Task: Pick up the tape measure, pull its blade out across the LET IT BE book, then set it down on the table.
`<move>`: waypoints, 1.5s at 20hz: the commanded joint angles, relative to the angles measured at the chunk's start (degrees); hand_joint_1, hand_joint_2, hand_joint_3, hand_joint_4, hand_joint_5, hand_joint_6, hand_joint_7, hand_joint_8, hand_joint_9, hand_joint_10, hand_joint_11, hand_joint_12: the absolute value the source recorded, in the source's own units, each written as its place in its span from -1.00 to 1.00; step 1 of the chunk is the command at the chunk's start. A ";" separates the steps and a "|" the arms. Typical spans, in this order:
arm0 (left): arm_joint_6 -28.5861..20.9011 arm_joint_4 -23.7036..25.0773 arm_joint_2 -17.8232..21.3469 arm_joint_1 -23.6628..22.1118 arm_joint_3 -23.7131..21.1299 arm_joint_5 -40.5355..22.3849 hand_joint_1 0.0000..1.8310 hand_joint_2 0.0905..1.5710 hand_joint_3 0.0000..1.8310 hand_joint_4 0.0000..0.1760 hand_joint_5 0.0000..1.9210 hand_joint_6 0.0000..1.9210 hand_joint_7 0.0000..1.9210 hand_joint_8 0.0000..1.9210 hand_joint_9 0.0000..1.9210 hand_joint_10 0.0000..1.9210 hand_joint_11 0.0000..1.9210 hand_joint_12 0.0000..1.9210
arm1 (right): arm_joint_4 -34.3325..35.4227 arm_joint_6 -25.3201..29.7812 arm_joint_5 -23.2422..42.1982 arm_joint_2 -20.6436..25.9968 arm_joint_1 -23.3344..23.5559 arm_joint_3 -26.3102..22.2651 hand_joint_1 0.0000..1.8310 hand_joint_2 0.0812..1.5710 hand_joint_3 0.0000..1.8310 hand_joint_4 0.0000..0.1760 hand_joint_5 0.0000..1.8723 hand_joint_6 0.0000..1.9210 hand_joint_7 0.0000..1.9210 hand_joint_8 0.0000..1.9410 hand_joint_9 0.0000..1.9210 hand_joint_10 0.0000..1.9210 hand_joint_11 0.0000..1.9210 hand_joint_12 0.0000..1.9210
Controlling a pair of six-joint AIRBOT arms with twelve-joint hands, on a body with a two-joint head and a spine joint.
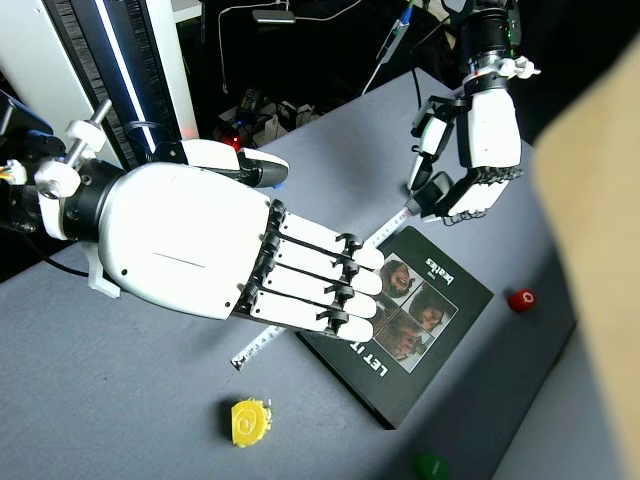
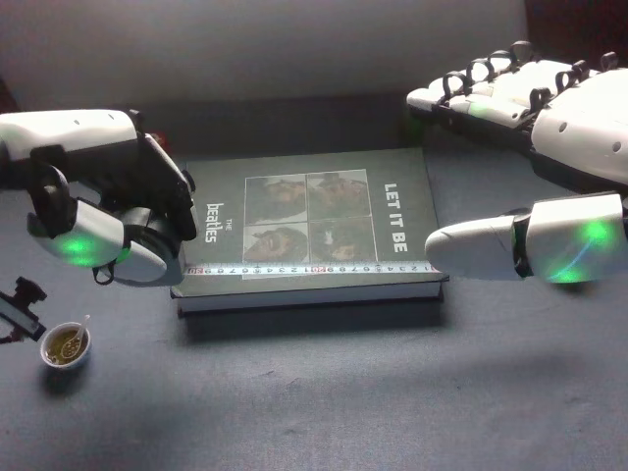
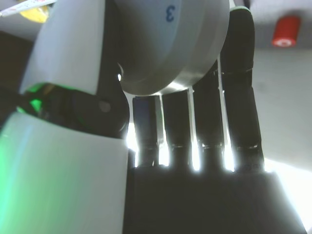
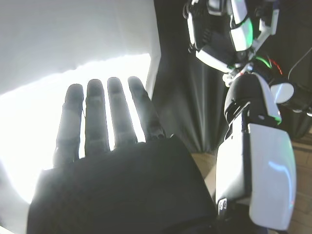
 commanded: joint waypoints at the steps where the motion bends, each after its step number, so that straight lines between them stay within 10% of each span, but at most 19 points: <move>1: -0.41 -0.92 0.56 0.24 0.25 6.49 0.51 0.34 -1.00 -1.00 0.10 -0.27 0.14 -0.17 -0.07 0.32 -0.21 0.26 | -0.69 0.19 5.79 0.34 0.43 -0.15 -1.00 0.27 -1.00 -1.00 -1.00 -1.00 -1.00 -1.00 -1.00 -1.00 -0.98 -0.97; 10: -0.39 -4.90 0.13 8.54 -1.03 14.30 0.51 0.35 -1.00 -1.00 0.10 -0.28 0.12 -0.10 -0.10 0.33 -0.21 0.24 | -0.72 0.01 5.70 0.34 0.31 -0.18 -1.00 0.28 -1.00 -1.00 -1.00 -1.00 -1.00 -1.00 -1.00 -1.00 -0.97 -0.95; 30: 1.05 -5.63 -0.30 12.04 -2.15 16.47 0.51 0.35 -1.00 -1.00 0.08 -0.27 0.14 -0.10 -0.11 0.33 -0.21 0.25 | -0.72 -0.66 6.08 0.17 -0.60 -0.57 -1.00 0.28 -1.00 -1.00 -1.00 -1.00 -1.00 -1.00 -1.00 -1.00 -0.99 -0.92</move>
